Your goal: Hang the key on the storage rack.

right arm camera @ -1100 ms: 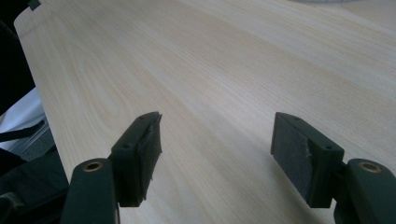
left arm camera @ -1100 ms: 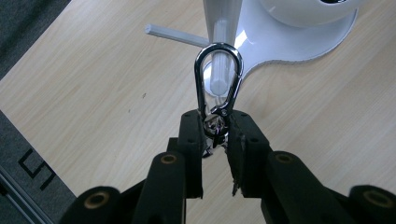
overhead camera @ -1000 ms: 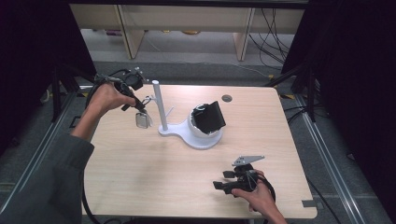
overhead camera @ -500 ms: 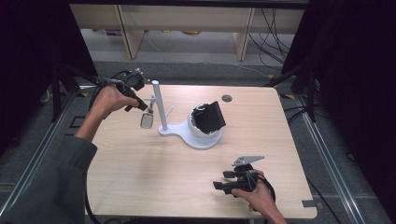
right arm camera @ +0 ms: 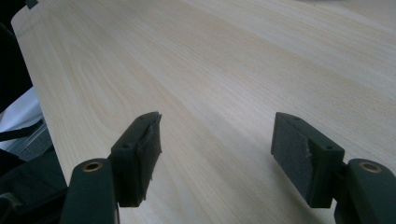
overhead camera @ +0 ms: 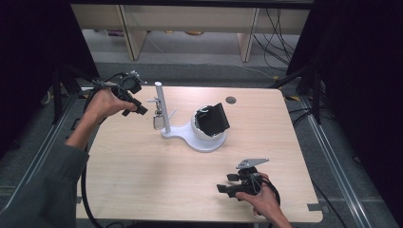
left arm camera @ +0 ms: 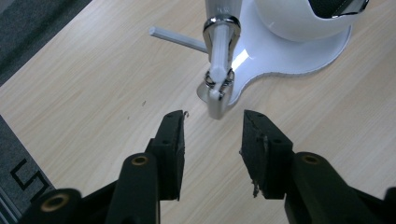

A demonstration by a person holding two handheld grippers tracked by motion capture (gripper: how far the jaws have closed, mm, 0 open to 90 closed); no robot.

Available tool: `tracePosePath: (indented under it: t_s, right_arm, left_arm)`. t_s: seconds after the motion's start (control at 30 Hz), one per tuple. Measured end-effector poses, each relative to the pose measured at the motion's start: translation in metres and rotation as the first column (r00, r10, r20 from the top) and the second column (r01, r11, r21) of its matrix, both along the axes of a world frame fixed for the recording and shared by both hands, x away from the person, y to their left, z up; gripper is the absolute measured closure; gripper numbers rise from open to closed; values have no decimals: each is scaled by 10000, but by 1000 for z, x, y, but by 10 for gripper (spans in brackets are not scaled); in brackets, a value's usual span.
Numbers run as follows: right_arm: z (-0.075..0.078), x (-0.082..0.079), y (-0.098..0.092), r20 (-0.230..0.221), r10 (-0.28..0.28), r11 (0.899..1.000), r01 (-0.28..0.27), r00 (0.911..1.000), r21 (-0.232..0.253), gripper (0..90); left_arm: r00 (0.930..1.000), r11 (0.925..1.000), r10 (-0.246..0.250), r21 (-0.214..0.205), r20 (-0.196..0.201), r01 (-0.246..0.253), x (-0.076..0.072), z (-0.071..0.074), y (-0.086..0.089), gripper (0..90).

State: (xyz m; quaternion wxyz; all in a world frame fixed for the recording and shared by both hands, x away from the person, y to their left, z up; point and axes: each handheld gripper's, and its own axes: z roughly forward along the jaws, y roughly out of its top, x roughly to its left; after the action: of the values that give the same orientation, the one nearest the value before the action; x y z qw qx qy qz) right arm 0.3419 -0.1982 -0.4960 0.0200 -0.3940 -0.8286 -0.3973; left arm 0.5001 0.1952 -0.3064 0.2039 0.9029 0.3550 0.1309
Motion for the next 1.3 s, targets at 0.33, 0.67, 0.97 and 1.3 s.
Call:
tracePosePath:
  t_s: [0.33, 0.67, 0.97, 1.3]
  right_arm:
    - [1, 0, -1, 28, -92, 10000, 92, 10000, 34, 338]
    - [1, 0, -1, 141, -33, 10000, 34, 9999, -22, 338]
    - [1, 0, -1, 190, -42, 10000, 43, 9998, -18, 338]
    - [1, 0, 0, 159, -68, 10000, 68, 9999, -17, 336]
  left_arm:
    - [9997, 9978, -234, -616, -74, 229, -19, -8, 2, 469]
    - [9990, 9931, -434, -1089, 65, 438, -49, -26, 14, 400]
    - [9991, 9902, -413, -1339, 0, 409, -71, -40, 20, 367]
    - [9974, 9815, -712, -1775, 108, 720, -94, -63, 20, 324]
